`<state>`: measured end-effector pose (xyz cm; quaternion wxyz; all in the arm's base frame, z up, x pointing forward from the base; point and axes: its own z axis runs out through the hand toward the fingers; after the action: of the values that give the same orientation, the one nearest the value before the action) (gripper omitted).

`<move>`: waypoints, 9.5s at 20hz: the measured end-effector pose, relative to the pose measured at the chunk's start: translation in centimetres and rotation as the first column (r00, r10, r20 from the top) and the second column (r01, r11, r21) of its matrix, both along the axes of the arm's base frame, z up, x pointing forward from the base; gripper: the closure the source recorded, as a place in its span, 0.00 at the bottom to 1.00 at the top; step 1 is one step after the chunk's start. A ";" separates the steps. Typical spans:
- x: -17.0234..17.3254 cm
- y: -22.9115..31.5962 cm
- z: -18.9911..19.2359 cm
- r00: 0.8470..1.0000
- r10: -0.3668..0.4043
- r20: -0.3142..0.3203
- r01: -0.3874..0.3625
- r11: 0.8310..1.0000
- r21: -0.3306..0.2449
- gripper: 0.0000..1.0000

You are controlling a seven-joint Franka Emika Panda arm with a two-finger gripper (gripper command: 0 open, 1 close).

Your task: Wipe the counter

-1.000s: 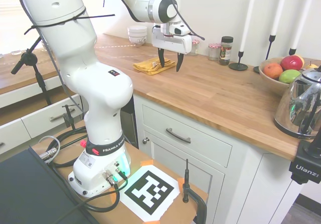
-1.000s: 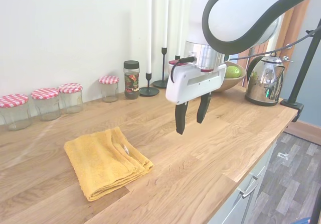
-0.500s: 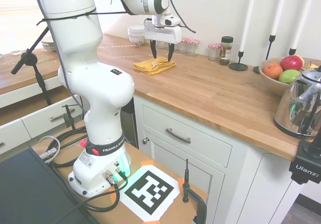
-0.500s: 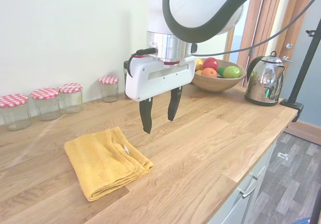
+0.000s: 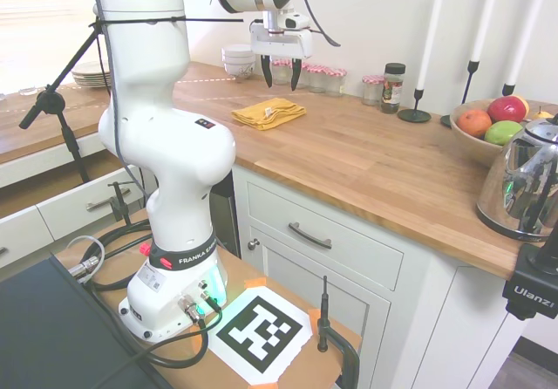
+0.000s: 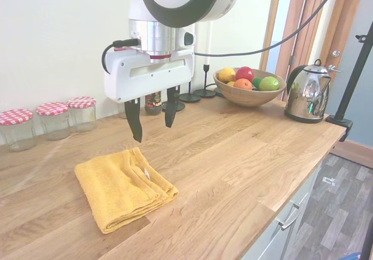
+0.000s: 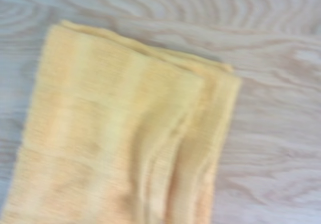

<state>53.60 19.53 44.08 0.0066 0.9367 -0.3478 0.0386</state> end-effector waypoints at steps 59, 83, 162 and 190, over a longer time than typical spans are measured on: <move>5.4 0.8 -10.3 0.997 0.023 -0.079 -0.028 0.998 -0.057 1.00; 5.5 0.9 -10.4 0.997 0.028 -0.070 -0.032 0.998 -0.052 1.00; 5.0 -14.6 -10.7 0.998 -0.060 -0.004 0.060 0.998 -0.022 1.00; 5.3 5.7 -10.6 0.999 0.043 -0.013 -0.045 0.990 -0.131 1.00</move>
<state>58.90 25.18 33.51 0.0693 0.9419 -0.3237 0.0569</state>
